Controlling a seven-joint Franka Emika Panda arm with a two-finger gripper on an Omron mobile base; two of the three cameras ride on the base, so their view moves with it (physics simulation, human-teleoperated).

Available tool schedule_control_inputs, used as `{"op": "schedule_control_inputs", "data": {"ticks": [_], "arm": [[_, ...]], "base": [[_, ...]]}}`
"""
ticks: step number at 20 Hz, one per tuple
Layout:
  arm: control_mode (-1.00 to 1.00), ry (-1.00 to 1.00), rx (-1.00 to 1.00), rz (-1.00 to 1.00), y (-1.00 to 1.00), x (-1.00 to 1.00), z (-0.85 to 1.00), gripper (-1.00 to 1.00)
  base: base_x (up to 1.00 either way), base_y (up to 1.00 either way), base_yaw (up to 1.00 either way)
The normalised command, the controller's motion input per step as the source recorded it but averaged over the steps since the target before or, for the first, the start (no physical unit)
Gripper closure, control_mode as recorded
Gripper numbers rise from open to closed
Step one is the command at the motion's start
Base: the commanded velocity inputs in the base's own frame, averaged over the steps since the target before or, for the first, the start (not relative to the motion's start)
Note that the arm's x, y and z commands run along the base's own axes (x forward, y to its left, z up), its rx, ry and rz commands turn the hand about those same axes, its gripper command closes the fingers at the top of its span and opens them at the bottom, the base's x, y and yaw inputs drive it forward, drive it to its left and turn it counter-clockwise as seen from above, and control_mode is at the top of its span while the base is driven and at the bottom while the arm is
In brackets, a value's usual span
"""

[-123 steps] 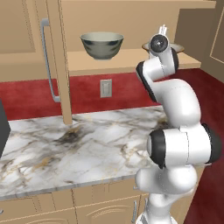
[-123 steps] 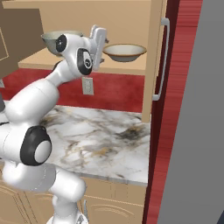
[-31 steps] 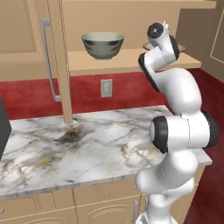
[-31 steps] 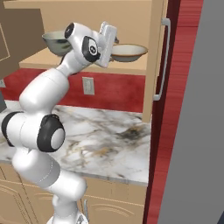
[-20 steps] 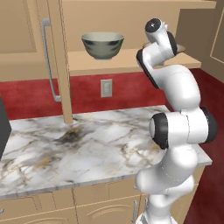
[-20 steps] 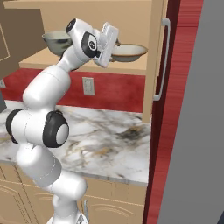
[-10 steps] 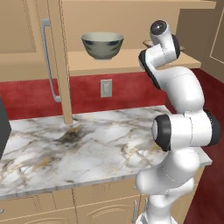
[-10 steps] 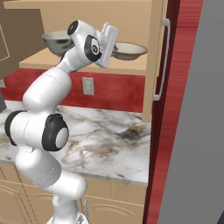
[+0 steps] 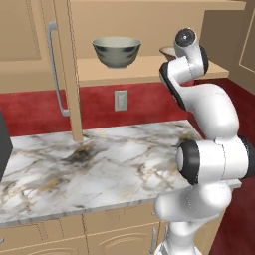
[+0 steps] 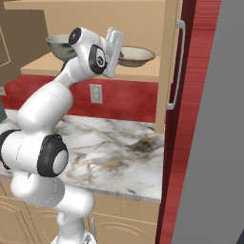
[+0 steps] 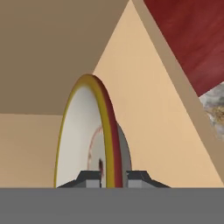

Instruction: Move the bowls from the cabinet to the plates on the dining table.

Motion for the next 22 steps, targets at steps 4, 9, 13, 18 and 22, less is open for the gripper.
{"op": "schedule_control_inputs", "data": {"ticks": [4,9,13,18,22], "arm": [[-1.00,0.00,-0.01,0.07,0.06,-0.46,0.53,1.00],[-1.00,0.01,-0.03,0.09,0.07,-0.41,0.62,1.00],[-1.00,0.02,-0.01,0.08,0.07,-0.44,0.62,1.00],[-1.00,0.03,0.00,0.05,0.08,-0.51,0.57,1.00],[-1.00,0.02,0.01,0.03,0.07,-0.55,0.50,1.00]], "base": [[0.00,0.00,0.00],[0.00,0.00,0.00],[0.00,0.00,0.00],[0.00,0.00,0.00],[0.00,0.00,0.00]]}}
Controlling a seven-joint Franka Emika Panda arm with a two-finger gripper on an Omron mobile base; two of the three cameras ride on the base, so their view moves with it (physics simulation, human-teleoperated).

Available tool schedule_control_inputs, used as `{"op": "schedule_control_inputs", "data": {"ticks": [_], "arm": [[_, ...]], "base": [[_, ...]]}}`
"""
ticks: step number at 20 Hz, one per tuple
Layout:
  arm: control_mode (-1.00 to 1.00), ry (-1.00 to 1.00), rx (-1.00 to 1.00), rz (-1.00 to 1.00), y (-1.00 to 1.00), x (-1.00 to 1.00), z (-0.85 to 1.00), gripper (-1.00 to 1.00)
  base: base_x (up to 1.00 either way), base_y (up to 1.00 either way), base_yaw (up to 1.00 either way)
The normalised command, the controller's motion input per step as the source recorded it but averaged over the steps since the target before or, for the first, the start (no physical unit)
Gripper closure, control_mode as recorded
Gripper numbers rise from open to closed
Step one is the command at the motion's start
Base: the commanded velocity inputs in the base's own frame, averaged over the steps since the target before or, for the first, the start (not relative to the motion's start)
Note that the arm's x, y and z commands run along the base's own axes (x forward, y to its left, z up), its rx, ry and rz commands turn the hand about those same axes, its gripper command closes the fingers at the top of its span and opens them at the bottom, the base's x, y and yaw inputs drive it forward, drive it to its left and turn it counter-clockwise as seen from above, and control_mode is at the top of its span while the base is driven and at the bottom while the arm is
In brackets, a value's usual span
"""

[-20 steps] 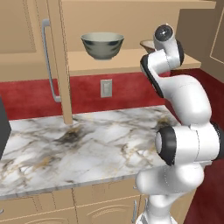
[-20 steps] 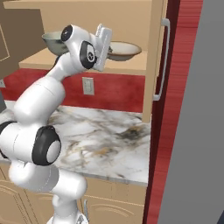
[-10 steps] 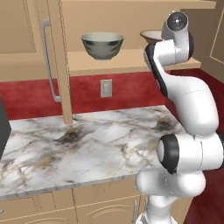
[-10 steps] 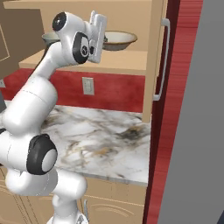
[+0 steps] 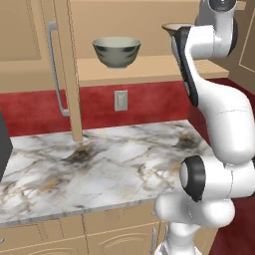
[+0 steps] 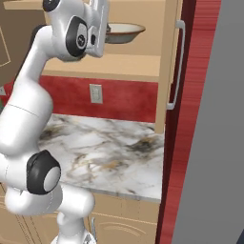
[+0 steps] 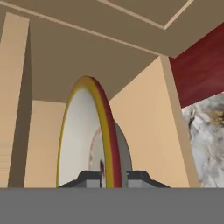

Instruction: Move the bowls from the cabinet to the plates on the dining table.

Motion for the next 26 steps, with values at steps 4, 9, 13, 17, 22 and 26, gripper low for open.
{"op": "schedule_control_inputs", "data": {"ticks": [4,9,13,17,22,26], "arm": [[-1.00,0.00,0.02,0.01,0.01,-0.62,0.30,1.00],[-1.00,-0.01,-0.01,0.00,0.02,-0.62,0.01,1.00],[-1.00,-0.02,-0.01,0.00,0.07,-0.62,-0.06,1.00],[-1.00,-0.05,-0.02,0.00,0.11,-0.62,-0.16,1.00],[-1.00,-0.08,-0.02,0.01,0.13,-0.60,-0.24,1.00],[-1.00,-0.13,0.00,0.08,0.11,-0.37,-0.41,1.00]], "base": [[0.00,0.00,0.00],[0.00,0.00,0.00],[0.00,0.00,0.00],[0.00,0.00,0.00],[0.00,0.00,0.00],[0.00,0.00,0.00]]}}
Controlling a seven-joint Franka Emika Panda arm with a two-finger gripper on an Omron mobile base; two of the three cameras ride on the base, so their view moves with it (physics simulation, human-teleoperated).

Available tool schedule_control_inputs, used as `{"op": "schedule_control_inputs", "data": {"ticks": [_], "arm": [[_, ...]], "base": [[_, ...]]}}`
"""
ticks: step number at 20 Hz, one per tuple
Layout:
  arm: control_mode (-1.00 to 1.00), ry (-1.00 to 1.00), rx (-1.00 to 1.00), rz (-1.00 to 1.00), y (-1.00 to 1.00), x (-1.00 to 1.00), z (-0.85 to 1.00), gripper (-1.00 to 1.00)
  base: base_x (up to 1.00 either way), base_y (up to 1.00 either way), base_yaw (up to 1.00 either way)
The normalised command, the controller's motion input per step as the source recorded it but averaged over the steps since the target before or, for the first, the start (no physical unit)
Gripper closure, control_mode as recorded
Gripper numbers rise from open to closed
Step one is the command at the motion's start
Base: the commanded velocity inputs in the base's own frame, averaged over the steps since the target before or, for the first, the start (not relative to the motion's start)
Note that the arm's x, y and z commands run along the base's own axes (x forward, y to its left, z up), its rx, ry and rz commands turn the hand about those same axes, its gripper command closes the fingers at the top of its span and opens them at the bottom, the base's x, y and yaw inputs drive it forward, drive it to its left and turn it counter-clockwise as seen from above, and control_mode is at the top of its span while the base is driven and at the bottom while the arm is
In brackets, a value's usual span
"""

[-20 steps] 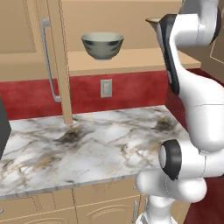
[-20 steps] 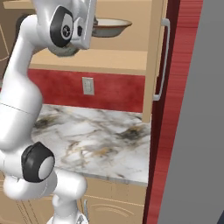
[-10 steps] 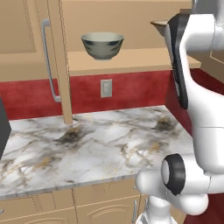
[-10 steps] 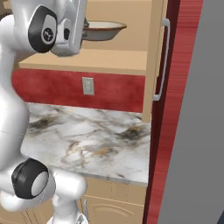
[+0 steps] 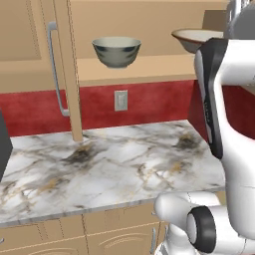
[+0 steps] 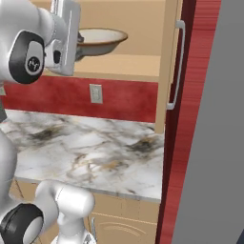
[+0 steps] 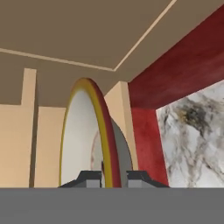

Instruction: Move the bowls from the cabinet to the plates on the dining table.

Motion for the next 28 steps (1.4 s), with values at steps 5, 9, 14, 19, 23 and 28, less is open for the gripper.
{"op": "schedule_control_inputs", "data": {"ticks": [5,9,14,19,23,28], "arm": [[-1.00,-0.09,0.02,0.11,0.13,-0.31,-0.36,1.00],[-1.00,0.00,0.01,0.11,0.12,-0.39,-0.01,1.00],[-1.00,0.00,0.00,0.10,0.07,-0.42,0.19,1.00],[-1.00,0.01,0.00,0.08,0.01,-0.48,0.38,1.00],[-1.00,0.08,0.00,0.08,0.00,-0.45,0.24,1.00],[-1.00,0.09,0.00,0.08,0.00,-0.46,0.32,1.00]], "base": [[0.00,0.00,0.00],[0.00,0.00,0.00],[0.00,0.00,0.00],[0.00,0.00,0.00],[0.00,0.00,0.00],[0.00,0.00,0.00]]}}
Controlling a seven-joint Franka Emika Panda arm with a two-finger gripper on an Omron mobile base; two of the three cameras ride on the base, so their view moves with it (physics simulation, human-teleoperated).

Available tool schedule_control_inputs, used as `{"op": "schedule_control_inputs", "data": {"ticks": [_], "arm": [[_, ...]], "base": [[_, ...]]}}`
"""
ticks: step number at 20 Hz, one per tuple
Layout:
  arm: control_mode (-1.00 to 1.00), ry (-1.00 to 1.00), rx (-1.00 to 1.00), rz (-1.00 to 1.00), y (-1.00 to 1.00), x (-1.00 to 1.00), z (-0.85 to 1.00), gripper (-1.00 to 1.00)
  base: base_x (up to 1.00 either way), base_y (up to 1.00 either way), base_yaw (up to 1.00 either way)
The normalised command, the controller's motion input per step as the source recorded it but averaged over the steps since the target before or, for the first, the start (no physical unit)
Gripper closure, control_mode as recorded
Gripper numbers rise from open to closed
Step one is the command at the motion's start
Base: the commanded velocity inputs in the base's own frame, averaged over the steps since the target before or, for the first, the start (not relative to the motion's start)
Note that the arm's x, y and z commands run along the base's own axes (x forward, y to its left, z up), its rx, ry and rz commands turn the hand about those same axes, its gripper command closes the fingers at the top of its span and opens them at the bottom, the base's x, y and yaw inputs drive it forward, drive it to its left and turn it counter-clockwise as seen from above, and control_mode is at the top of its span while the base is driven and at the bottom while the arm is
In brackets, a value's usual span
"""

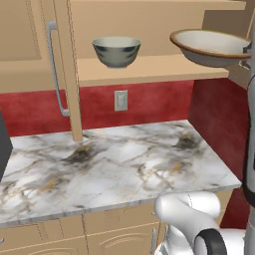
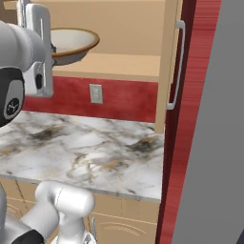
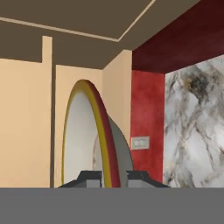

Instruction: Move the bowls from the cabinet to the plates on the dining table.

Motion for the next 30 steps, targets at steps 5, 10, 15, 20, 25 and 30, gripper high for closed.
{"op": "schedule_control_inputs", "data": {"ticks": [5,10,15,20,25,30], "arm": [[-1.00,0.07,-0.01,0.07,-0.02,-0.37,0.13,1.00],[-1.00,0.06,-0.05,0.03,0.00,-0.40,0.01,1.00],[-1.00,0.01,-0.04,0.01,0.03,-0.50,0.00,1.00],[-1.00,-0.05,0.00,0.00,0.06,-0.62,-0.03,1.00],[1.00,-0.03,0.00,0.00,0.01,-0.37,-0.02,1.00],[1.00,0.00,0.00,0.00,0.00,0.00,0.00,1.00]], "base": [[0.00,0.00,0.00],[0.00,0.00,0.00],[0.00,0.00,0.00],[0.00,0.00,0.00],[-0.21,0.00,0.00],[-0.56,0.04,0.00]]}}
